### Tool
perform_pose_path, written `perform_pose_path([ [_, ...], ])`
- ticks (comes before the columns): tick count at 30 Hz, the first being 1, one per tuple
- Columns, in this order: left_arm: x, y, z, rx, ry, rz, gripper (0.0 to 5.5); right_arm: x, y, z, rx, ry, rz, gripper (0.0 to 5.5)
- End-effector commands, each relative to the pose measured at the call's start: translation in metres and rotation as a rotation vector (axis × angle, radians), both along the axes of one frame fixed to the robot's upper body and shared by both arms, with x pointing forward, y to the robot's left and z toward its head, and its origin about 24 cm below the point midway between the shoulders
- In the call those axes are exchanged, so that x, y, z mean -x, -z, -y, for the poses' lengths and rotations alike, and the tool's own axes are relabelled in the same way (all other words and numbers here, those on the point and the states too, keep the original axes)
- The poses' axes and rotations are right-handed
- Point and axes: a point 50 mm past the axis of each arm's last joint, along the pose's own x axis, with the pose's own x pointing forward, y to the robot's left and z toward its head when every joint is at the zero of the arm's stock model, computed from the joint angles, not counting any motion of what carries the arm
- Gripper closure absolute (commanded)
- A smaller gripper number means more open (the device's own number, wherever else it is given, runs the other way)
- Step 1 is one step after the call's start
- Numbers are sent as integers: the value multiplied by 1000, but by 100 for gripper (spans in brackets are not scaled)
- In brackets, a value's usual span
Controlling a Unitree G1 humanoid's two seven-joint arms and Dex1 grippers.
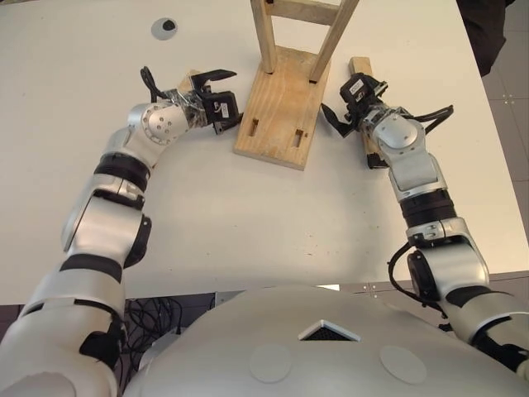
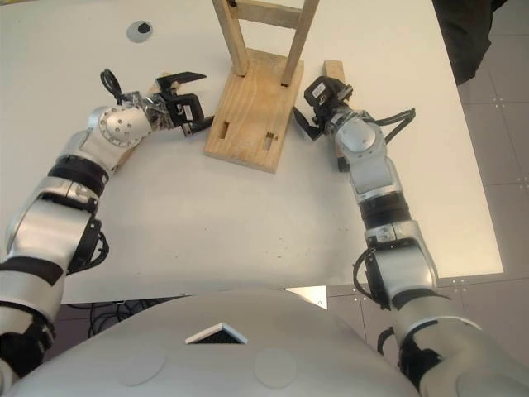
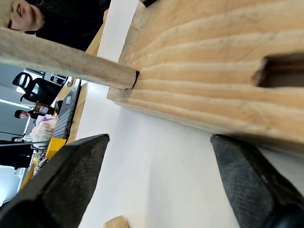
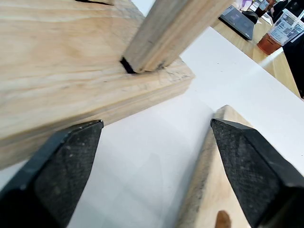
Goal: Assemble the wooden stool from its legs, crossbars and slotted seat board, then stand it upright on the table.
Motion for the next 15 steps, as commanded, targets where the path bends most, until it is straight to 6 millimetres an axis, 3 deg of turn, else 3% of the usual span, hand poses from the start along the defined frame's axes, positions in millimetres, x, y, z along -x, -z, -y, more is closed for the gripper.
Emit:
perform_pose_path([
  [1, 23, 5, 4, 47, -2, -60, 155, -6, -8, 11, 16, -5, 27, 134],
  [3, 31, -1, 4, 96, -35, -63, 155, -5, -8, 16, 12, 9, 34, 134],
  [5, 33, -17, -7, 259, -168, -24, 155, -5, -11, 19, 6, 19, 48, 134],
  [9, 38, -45, -68, 653, -423, -128, 155, 3, -15, 28, -37, 76, 69, 134],
  [12, 47, -47, -113, 679, -499, -197, 155, 10, -14, 31, -58, 102, 68, 134],
  [15, 54, -33, -148, 647, -584, -300, 155, 17, -12, 34, -65, 128, 64, 134],
])
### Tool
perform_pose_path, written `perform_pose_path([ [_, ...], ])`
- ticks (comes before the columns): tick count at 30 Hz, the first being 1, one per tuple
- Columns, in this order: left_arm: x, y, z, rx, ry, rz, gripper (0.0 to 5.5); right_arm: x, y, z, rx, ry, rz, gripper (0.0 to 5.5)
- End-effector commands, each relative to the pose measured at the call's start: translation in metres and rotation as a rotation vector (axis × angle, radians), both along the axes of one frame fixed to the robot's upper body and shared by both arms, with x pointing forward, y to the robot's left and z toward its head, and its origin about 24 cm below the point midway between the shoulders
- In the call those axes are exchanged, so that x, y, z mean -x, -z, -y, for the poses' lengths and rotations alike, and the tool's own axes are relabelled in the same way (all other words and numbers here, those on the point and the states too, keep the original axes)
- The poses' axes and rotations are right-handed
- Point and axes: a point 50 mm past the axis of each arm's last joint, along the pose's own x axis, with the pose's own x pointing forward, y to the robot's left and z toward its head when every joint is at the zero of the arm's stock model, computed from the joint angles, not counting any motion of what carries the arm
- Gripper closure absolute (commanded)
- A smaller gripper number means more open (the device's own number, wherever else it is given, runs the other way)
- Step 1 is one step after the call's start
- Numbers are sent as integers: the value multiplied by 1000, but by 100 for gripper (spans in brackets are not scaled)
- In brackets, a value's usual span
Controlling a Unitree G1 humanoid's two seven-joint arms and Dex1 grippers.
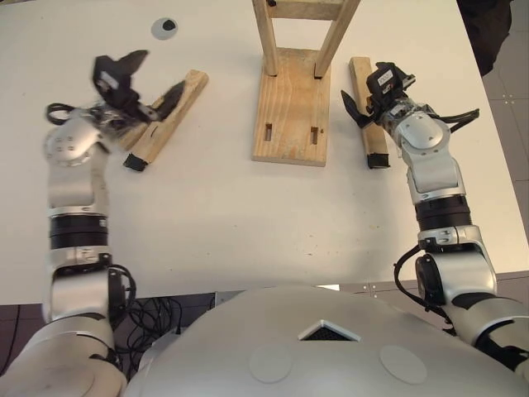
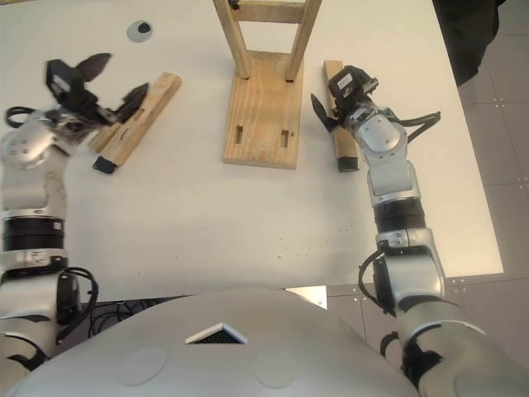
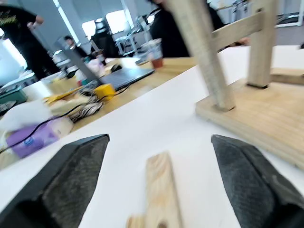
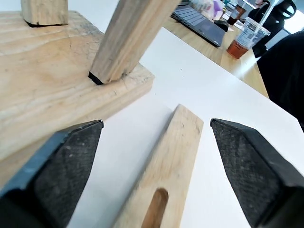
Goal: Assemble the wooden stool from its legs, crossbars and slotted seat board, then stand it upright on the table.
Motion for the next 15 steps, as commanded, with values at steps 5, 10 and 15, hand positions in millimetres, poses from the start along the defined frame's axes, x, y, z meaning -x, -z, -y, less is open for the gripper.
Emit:
perform_pose_path([
  [5, 18, 28, -63, 5, -115, -204, 155, 8, -1, 5, -7, 37, -13, 134],
  [10, 23, 37, -75, -3, -153, -263, 155, 10, 2, 3, -2, 23, -29, 134],
  [15, 30, 48, -73, -39, -95, -319, 155, 11, 2, 4, 10, 23, -34, 134],
])
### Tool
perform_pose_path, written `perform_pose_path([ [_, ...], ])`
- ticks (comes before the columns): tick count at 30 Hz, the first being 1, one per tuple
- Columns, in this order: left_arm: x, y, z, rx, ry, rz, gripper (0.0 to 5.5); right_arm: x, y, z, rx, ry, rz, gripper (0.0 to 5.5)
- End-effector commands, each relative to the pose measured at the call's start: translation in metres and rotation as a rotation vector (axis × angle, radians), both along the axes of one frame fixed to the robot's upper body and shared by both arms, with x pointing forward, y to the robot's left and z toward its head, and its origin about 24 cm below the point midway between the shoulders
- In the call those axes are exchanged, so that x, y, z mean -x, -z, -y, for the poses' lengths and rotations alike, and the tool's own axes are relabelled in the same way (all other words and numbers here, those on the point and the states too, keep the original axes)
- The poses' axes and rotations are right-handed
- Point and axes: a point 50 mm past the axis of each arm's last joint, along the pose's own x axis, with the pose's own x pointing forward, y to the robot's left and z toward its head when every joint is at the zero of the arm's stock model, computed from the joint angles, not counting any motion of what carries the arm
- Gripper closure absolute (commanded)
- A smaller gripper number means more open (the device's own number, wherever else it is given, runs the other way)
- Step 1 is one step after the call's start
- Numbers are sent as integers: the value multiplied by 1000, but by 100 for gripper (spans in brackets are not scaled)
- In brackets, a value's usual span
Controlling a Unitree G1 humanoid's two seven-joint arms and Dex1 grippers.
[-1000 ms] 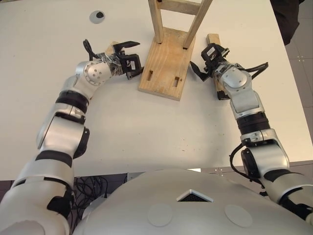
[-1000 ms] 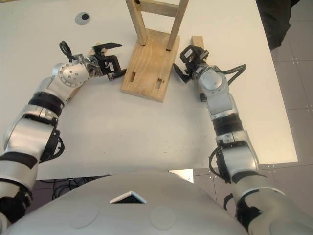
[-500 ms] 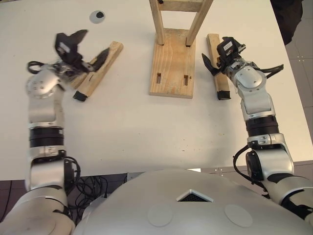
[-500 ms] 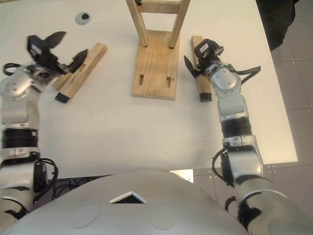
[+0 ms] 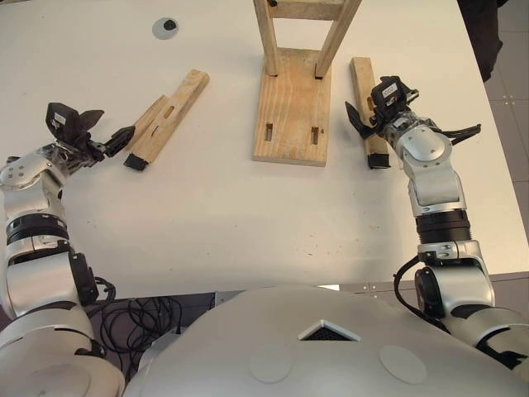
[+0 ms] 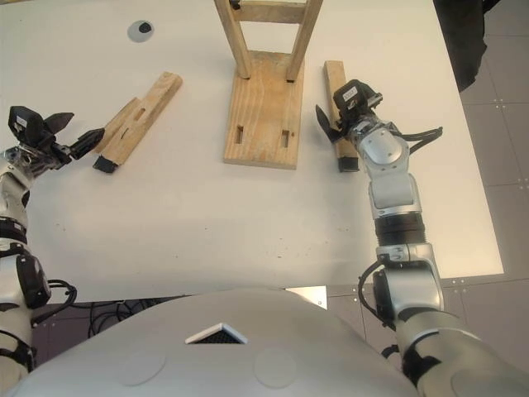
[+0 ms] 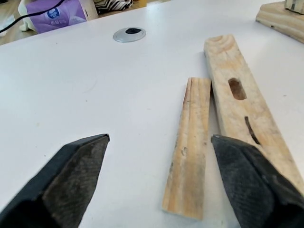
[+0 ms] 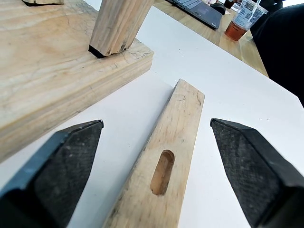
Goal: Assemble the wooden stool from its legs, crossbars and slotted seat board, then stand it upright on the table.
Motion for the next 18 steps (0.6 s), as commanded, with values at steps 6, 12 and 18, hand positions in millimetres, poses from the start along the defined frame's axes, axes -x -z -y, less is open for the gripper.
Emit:
perform_pose_path([
  [6, 14, 13, -1, -35, 86, -99, 155, -5, -5, 0, 7, -2, 1, 134],
  [12, 16, 29, 3, -17, 77, -235, 238, -11, -9, 1, -8, 2, 10, 134],
  [18, 25, 42, 8, -10, 109, -301, 321, -17, -12, 0, -18, -2, 20, 134],
])
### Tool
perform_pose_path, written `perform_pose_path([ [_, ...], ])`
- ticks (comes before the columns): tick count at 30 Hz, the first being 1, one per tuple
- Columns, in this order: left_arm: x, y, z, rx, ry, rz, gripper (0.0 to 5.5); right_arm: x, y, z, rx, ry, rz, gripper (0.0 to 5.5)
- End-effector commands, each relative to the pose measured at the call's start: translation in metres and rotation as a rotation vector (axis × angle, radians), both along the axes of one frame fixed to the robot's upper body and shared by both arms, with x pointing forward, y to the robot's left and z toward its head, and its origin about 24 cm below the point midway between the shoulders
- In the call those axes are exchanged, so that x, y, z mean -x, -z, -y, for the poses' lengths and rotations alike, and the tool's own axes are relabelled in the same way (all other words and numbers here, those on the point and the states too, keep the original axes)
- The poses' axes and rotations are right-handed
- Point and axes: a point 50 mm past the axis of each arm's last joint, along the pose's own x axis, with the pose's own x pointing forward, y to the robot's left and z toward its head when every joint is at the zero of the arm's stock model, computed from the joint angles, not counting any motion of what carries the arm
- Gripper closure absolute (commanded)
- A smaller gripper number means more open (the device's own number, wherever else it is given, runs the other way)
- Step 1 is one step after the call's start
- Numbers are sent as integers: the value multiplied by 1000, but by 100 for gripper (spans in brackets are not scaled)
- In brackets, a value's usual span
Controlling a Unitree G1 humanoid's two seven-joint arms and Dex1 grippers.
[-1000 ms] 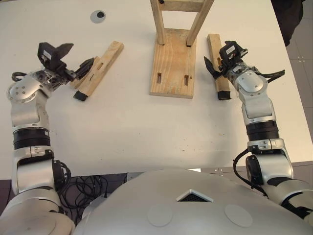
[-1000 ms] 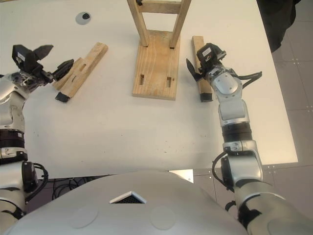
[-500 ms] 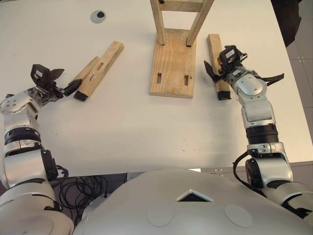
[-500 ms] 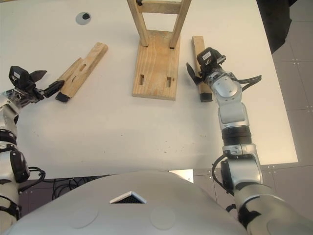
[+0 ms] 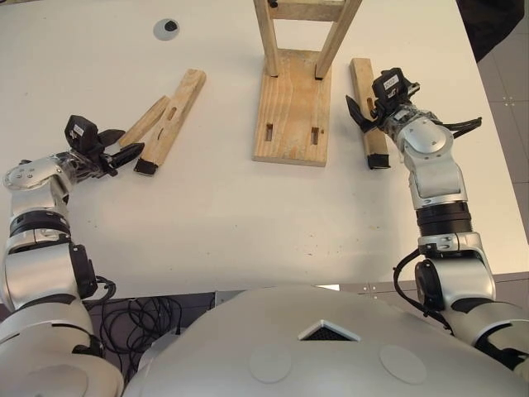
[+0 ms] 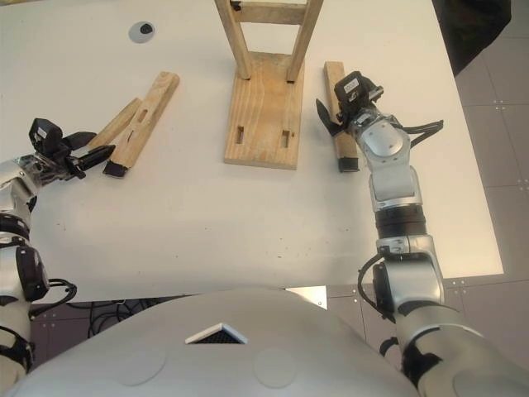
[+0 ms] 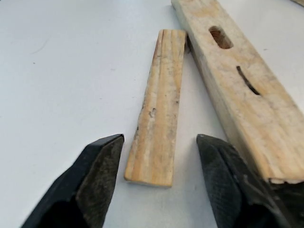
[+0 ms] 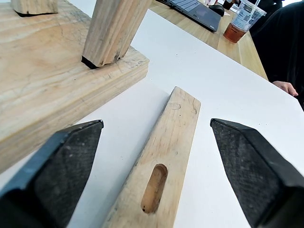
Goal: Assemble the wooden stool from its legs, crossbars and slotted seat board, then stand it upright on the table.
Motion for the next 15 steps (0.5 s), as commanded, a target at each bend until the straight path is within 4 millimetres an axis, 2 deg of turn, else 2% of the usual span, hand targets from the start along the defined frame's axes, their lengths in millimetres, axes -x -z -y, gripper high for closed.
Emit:
perform_pose_path([
  [1, 21, 26, 3, -7, 7, -148, 337, -5, -8, 0, -7, -11, 24, 134],
  [6, 20, 27, 1, -22, -35, -130, 413, -4, -8, 5, -9, 2, 25, 134],
  [9, -5, 2, 0, 25, -126, 93, 425, -3, -12, 9, -31, 24, 40, 134],
  [10, -25, -21, 2, 61, -150, 226, 425, -2, -16, 13, -27, 35, 57, 134],
  [12, -74, -93, 14, 174, -191, 572, 425, 3, -23, 14, -39, 34, 81, 134],
  [13, -94, -133, 32, 243, -160, 752, 425, 6, -28, 12, -58, 38, 89, 134],
  [14, -106, -165, 53, 294, -117, 886, 425, 7, -32, 12, -87, 51, 98, 134],
  [15, -113, -186, 81, 333, -51, 986, 425, 7, -40, 14, -119, 77, 112, 134],
])
